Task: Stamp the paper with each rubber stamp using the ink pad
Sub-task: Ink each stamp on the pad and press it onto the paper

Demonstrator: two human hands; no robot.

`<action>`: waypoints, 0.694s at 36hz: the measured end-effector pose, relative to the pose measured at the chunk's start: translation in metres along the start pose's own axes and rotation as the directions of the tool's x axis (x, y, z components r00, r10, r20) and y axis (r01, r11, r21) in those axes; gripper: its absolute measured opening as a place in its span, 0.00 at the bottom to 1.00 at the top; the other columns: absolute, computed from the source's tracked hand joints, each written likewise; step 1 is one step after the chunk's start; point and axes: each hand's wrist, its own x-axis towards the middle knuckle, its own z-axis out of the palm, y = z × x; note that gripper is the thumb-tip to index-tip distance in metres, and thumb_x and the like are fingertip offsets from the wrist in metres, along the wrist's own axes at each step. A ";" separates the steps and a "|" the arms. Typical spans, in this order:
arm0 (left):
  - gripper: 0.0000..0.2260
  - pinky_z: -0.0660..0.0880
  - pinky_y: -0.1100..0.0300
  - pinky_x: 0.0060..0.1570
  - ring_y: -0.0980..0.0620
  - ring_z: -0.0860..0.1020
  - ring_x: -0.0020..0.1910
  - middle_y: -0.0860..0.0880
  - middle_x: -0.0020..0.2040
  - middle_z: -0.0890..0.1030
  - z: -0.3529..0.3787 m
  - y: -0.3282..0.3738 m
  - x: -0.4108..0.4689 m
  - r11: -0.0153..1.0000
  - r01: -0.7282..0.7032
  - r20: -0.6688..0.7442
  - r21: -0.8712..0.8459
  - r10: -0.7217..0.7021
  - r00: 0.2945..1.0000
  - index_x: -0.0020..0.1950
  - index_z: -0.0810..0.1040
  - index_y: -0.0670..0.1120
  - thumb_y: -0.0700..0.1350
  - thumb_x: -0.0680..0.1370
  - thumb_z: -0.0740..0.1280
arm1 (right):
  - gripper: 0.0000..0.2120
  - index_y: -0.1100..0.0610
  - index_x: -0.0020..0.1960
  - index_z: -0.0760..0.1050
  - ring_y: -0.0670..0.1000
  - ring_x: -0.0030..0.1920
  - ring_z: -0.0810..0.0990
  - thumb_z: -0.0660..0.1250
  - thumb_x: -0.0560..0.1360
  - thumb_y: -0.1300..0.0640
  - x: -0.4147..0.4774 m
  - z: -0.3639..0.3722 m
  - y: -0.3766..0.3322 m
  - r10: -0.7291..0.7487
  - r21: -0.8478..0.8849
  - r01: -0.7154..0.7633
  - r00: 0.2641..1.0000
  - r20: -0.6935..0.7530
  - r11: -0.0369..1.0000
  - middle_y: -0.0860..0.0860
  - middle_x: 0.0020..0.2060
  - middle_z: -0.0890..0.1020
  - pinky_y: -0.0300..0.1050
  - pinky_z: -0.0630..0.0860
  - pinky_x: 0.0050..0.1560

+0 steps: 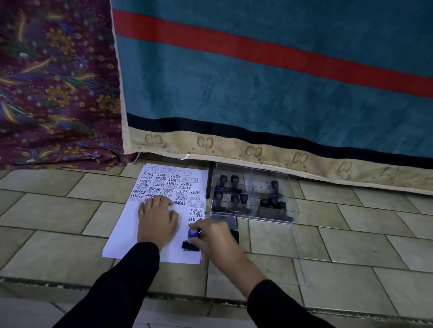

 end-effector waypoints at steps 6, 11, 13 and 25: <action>0.15 0.66 0.46 0.59 0.45 0.72 0.50 0.49 0.48 0.75 0.002 -0.002 0.001 1.000 -0.007 -0.022 0.005 0.007 1.000 0.49 0.74 0.47 0.51 0.70 0.53 | 0.16 0.57 0.56 0.75 0.34 0.35 0.77 0.73 0.70 0.60 0.041 -0.062 0.015 0.182 0.257 -0.093 0.921 -0.345 0.962 0.43 0.39 0.78 0.25 0.74 0.40; 0.15 0.67 0.46 0.60 0.46 0.71 0.50 0.50 0.48 0.75 0.002 -0.002 0.001 1.000 -0.011 -0.023 0.007 0.012 1.000 0.49 0.74 0.48 0.51 0.70 0.53 | 0.11 0.59 0.53 0.73 0.43 0.37 0.77 0.70 0.72 0.62 0.083 -0.105 0.033 0.275 0.305 -0.140 0.843 -0.462 0.942 0.50 0.45 0.79 0.29 0.74 0.34; 0.16 0.67 0.47 0.59 0.46 0.71 0.50 0.50 0.48 0.75 0.002 -0.002 0.001 1.000 -0.012 -0.026 0.008 0.012 1.000 0.49 0.74 0.48 0.52 0.69 0.52 | 0.09 0.58 0.52 0.74 0.47 0.39 0.79 0.69 0.73 0.62 0.097 -0.109 0.043 0.300 0.271 -0.188 0.830 -0.470 0.944 0.51 0.47 0.80 0.30 0.72 0.34; 0.10 0.66 0.49 0.59 0.50 0.70 0.50 0.53 0.48 0.73 0.003 -0.001 0.000 1.000 -0.004 -0.041 0.005 0.004 0.999 0.48 0.72 0.51 0.49 0.70 0.56 | 0.09 0.61 0.53 0.75 0.54 0.49 0.79 0.67 0.73 0.66 0.137 -0.078 0.084 0.341 0.105 -0.325 0.870 -0.357 0.940 0.57 0.51 0.80 0.42 0.75 0.48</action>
